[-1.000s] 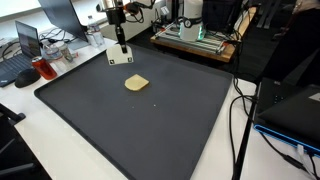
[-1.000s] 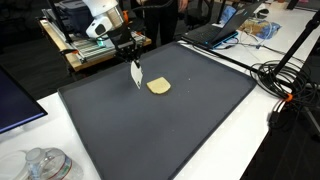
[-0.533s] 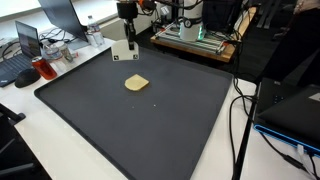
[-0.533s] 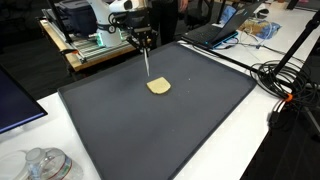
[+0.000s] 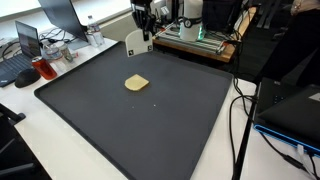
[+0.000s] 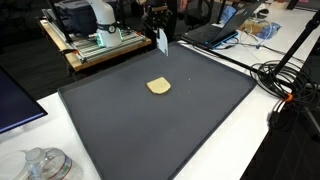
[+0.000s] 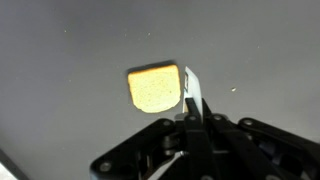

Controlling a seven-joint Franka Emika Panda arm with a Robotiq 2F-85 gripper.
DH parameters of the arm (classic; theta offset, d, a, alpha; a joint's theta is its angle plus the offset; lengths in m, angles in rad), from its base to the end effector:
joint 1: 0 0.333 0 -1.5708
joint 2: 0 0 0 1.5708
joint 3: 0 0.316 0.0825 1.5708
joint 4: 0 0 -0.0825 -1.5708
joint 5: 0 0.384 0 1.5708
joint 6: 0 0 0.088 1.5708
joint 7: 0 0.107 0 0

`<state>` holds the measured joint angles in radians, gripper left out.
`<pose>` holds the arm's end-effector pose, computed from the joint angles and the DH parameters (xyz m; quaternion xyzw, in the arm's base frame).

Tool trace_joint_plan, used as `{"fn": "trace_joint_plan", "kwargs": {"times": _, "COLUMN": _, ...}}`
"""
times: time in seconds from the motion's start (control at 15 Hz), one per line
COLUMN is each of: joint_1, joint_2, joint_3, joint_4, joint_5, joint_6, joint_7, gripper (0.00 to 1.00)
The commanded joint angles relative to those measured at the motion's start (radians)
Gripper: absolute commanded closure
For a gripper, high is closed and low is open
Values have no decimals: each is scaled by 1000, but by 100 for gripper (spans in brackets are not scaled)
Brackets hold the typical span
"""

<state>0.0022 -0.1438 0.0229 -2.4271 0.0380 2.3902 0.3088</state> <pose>0.4796 0.0124 0.3719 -0.9865 0.1542 -0.0507 0.0208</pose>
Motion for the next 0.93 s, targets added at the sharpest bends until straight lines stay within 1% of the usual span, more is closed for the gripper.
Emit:
{"fn": "trace_joint_plan", "kwargs": {"times": 0.0, "joint_1": 23, "joint_2": 66, "joint_3": 21, "joint_4": 77, "joint_5": -31, "joint_6": -97, "joint_7": -112, "gripper": 99}}
{"fn": "trace_joint_plan", "kwargs": {"times": 0.13, "joint_1": 30, "joint_2": 106, "joint_3": 27, "joint_4": 76, "joint_5": -52, "joint_6": -39, "joint_7": -181, "gripper": 99}}
{"fn": "trace_joint_plan", "kwargs": {"times": 0.27, "joint_1": 29, "joint_2": 151, "joint_3": 17, "joint_4": 70, "joint_5": -1, "joint_6": 4, "joint_7": -252, "gripper": 99}}
{"fn": "trace_joint_plan", "kwargs": {"times": 0.33, "joint_1": 30, "joint_2": 99, "joint_3": 25, "joint_4": 53, "joint_5": -20, "joint_6": -28, "joint_7": -187, "gripper": 96}}
{"fn": "trace_joint_plan", "kwargs": {"times": 0.47, "joint_1": 30, "joint_2": 142, "joint_3": 20, "joint_4": 55, "joint_5": -19, "joint_6": 1, "joint_7": -219, "gripper": 96}}
{"fn": "trace_joint_plan", "kwargs": {"times": 0.6, "joint_1": 30, "joint_2": 156, "joint_3": 19, "joint_4": 60, "joint_5": -19, "joint_6": 6, "joint_7": -225, "gripper": 96}}
{"fn": "trace_joint_plan", "kwargs": {"times": 0.67, "joint_1": 30, "joint_2": 176, "joint_3": 18, "joint_4": 70, "joint_5": -22, "joint_6": 15, "joint_7": -225, "gripper": 99}}
{"fn": "trace_joint_plan", "kwargs": {"times": 0.87, "joint_1": 21, "joint_2": 231, "joint_3": 10, "joint_4": 59, "joint_5": -2, "joint_6": 46, "joint_7": -242, "gripper": 99}}
